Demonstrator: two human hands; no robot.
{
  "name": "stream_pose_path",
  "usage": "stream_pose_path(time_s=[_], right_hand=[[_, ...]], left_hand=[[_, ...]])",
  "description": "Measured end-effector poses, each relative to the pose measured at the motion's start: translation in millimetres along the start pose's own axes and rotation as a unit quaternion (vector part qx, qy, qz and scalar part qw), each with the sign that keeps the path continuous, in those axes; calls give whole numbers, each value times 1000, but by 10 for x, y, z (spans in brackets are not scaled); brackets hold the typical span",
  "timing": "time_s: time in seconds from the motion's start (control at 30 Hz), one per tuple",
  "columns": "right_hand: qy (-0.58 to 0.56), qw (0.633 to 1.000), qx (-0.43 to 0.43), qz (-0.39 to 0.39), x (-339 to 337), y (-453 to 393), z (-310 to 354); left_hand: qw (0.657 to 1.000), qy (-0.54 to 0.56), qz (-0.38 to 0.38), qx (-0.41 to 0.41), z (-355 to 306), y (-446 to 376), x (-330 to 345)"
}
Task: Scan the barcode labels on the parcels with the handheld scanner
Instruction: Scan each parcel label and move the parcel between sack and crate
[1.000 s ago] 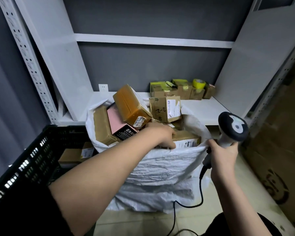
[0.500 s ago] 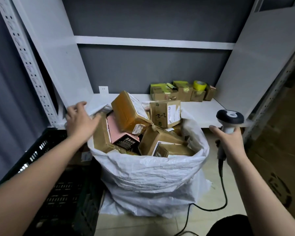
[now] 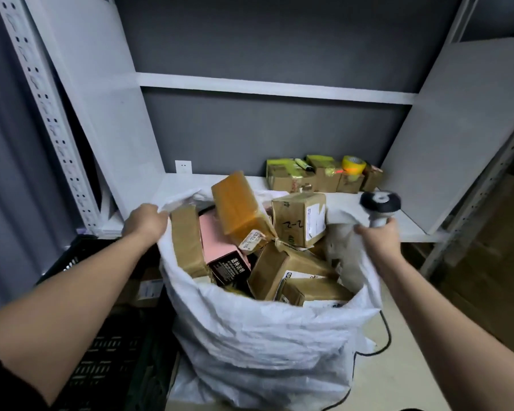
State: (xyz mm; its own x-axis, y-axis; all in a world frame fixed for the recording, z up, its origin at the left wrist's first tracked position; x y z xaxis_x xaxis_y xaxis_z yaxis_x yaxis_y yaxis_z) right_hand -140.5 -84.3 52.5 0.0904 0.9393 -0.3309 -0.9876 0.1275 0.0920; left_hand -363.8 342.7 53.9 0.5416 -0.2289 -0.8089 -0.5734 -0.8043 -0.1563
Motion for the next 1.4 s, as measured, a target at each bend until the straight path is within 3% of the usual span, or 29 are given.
stream_pose_path(time_s=[0.13, 0.23, 0.3, 0.4, 0.7, 0.93, 1.07, 1.2, 1.3, 1.4], right_hand=[[-40, 995, -38, -77, -443, -207, 448], [-86, 987, -1, -139, -801, -334, 427], [-101, 978, 43, -180, -960, -376, 250], [-110, 977, 65, -172, -1000, -444, 90], [-122, 977, -46, -170, -1098, -482, 566], [-21, 995, -44, -85, -804, -365, 262], [16, 997, -55, -59, -754, -335, 283], [104, 987, -82, -91, -812, -213, 417], [105, 981, -123, -111, -898, -56, 653], [48, 984, -157, -74, -944, 200, 986]], left_hand=[[988, 127, -84, 37, -446, -219, -429], [959, 225, -173, -8, -430, -268, -519], [974, 177, -144, -16, -381, -271, -460], [986, 143, -87, -12, -457, -319, -413], [933, 316, -171, 12, -814, -557, -571], [941, 327, -79, -37, -387, -367, -177], [965, 259, -38, -31, -282, -323, -273], [969, 233, 81, -33, -281, -239, -350], [960, 222, 171, -30, -337, -90, -388], [952, 222, 208, -21, -341, 41, -478]])
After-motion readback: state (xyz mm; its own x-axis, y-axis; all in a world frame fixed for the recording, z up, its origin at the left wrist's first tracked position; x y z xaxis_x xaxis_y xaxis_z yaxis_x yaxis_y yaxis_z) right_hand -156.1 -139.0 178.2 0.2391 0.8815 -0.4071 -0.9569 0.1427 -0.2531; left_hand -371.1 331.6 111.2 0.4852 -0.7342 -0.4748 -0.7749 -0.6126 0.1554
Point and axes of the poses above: each hand's wrist, its own y-axis away from the middle knuckle, its own x-axis out of the palm, z = x × y, the point moved 6 cm from there along -y, towards the middle knuckle, and after that the axes turned 8 degrees about x, right-handed, at the moved point
